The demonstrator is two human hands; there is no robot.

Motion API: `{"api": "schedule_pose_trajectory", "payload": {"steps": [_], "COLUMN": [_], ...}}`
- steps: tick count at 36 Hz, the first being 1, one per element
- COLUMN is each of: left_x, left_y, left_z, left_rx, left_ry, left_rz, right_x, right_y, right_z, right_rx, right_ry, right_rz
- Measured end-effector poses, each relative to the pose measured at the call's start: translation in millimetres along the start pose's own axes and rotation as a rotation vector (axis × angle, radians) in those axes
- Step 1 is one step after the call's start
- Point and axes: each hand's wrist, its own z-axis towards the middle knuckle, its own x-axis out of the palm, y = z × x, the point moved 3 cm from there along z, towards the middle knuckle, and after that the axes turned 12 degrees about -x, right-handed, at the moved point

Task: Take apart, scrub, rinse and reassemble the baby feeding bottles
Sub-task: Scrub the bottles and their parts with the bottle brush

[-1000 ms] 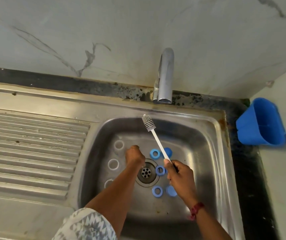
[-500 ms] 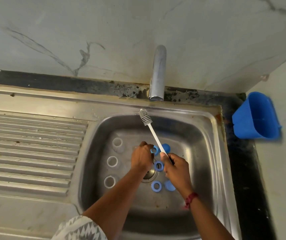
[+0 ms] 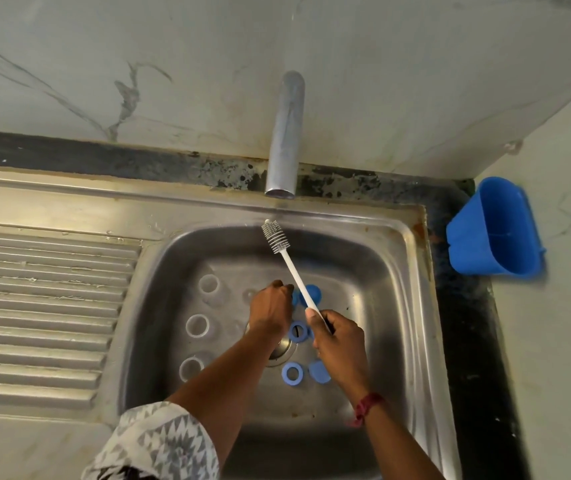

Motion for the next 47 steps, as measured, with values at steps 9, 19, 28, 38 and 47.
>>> {"api": "schedule_pose_trajectory", "payload": {"steps": [9, 19, 28, 38, 47], "left_x": [-13.3, -73.7, -138.3, -171.4, -180.6], "left_y": [3.0, 29.6, 92.2, 114.7, 114.6], "left_z": [-12.2, -74.0, -114.8, -155.3, -167.3], "left_rx": [-0.086, -0.309, -0.55, -0.496, -0.531], "left_ry": [-0.052, -0.085, 0.165, -0.021, -0.07], "left_rz": [-0.111, -0.824, -1.941, -1.942, -1.943], "right_x": [-2.6, -10.2, -1.9, 0.5, -5.9], "right_y": [0.9, 21.2, 40.5, 56.5, 92.2], "right_z": [-0.6, -14.6, -52.5, -77.5, -76.8], "right_rx": [0.0, -0.063, -0.159, -0.456, -0.699], "right_ry": [0.014, 0.013, 0.05, 0.062, -0.191], "right_rz": [0.018, -0.027, -0.103, -0.333, -0.475]}}
